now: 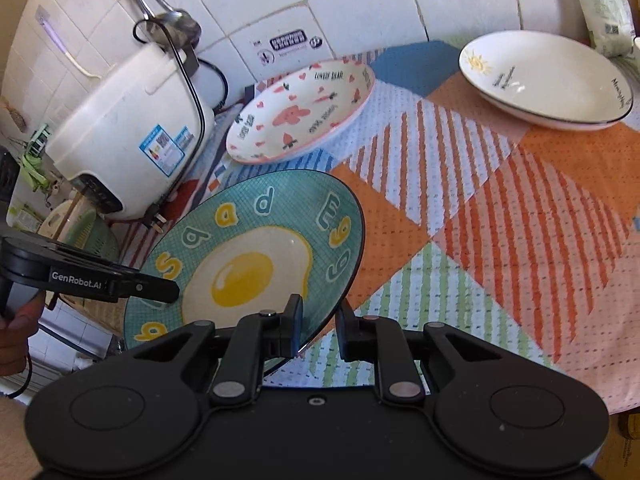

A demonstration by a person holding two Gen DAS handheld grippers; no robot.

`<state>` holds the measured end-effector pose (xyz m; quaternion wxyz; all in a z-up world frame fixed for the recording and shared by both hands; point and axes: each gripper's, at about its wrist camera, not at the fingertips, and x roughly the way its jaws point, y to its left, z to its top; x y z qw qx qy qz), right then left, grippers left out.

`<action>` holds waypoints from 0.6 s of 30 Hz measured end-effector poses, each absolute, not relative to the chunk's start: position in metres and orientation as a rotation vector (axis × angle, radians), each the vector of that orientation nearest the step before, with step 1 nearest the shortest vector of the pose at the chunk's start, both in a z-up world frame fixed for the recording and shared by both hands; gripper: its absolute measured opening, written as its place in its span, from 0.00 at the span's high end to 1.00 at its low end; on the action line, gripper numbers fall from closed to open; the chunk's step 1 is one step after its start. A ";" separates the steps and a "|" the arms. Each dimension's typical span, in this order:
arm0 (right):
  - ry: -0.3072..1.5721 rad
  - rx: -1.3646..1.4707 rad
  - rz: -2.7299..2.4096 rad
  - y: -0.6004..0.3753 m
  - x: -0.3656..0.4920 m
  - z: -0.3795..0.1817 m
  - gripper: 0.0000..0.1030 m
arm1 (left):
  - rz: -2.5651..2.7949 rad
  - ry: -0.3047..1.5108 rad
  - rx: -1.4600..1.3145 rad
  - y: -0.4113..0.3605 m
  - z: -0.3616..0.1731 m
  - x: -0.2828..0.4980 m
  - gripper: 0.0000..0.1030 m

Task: Organize plates and bowls
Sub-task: 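Lift the egg plate with the right gripper and carry it toward the sun plate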

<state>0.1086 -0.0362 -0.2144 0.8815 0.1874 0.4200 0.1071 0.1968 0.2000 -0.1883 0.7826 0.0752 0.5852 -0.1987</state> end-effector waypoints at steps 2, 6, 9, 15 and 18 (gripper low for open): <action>0.859 0.381 0.221 -0.040 0.106 -0.207 0.79 | -0.434 1.246 0.170 0.194 -0.178 0.197 0.74; 0.813 0.380 0.221 -0.053 0.103 -0.192 0.78 | -0.449 1.206 0.176 0.178 -0.158 0.202 0.74; 0.777 0.390 0.214 -0.068 0.105 -0.184 0.78 | -0.458 1.179 0.199 0.160 -0.145 0.210 0.74; 0.708 0.393 0.203 -0.107 0.111 -0.167 0.78 | -0.497 1.132 0.236 0.113 -0.116 0.226 0.74; 0.680 0.395 0.183 -0.131 0.114 -0.158 0.78 | -0.522 1.107 0.269 0.085 -0.106 0.235 0.73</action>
